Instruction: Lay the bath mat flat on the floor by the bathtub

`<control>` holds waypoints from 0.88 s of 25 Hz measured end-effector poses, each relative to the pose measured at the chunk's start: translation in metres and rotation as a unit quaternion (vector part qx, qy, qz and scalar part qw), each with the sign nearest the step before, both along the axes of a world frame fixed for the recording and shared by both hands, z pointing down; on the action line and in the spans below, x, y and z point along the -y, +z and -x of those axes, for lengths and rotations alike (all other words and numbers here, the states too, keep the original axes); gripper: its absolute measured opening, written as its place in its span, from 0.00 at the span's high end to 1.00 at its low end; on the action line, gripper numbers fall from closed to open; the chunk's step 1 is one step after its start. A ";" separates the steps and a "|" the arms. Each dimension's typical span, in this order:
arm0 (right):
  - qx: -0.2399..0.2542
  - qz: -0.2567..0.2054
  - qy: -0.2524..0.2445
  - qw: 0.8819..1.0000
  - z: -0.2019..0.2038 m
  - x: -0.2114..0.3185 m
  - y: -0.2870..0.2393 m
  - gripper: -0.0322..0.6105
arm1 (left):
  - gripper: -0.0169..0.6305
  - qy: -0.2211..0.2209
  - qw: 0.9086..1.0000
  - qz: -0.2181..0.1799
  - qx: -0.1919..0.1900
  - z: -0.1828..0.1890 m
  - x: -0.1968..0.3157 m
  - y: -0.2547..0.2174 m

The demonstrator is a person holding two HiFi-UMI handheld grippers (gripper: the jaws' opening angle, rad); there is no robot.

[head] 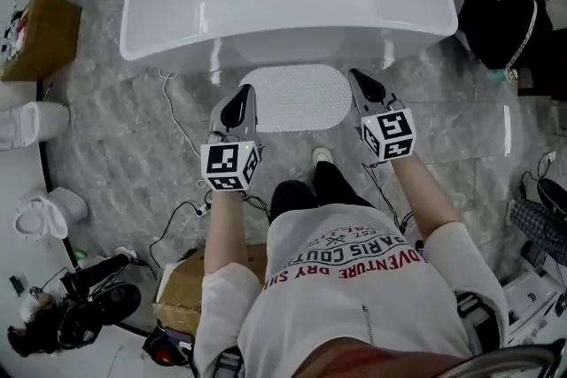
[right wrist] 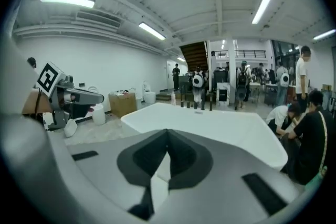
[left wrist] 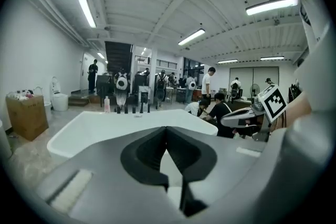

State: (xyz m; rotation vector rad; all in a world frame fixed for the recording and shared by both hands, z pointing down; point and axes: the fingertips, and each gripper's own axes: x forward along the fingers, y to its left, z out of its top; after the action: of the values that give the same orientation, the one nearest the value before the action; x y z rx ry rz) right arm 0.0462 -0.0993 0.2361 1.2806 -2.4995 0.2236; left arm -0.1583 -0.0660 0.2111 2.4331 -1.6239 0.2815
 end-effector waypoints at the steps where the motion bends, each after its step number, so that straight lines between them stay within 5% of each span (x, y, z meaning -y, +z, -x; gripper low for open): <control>1: -0.001 -0.010 0.001 1.000 0.000 -0.011 -0.007 0.94 | 0.96 0.002 1.000 -0.013 -0.003 -0.001 -0.009 -0.008; 4: -0.004 -0.043 0.002 0.999 -0.016 -0.021 -0.031 0.94 | 0.96 0.009 0.998 -0.054 -0.010 -0.019 -0.018 -0.035; 10: 0.023 -0.081 -0.003 0.996 -0.083 0.037 -0.054 0.94 | 0.96 0.008 0.995 -0.099 0.012 -0.081 0.031 -0.077; 22: 0.047 -0.146 -0.023 0.988 -0.095 0.004 -0.093 0.94 | 0.96 -0.011 0.989 -0.144 0.021 -0.083 -0.008 -0.100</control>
State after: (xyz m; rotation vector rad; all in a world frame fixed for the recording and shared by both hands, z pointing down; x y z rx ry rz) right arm 0.1409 -0.1037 0.1430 1.3453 -2.7159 -0.1016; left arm -0.0750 -0.0580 0.1112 2.6293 -1.8191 0.0997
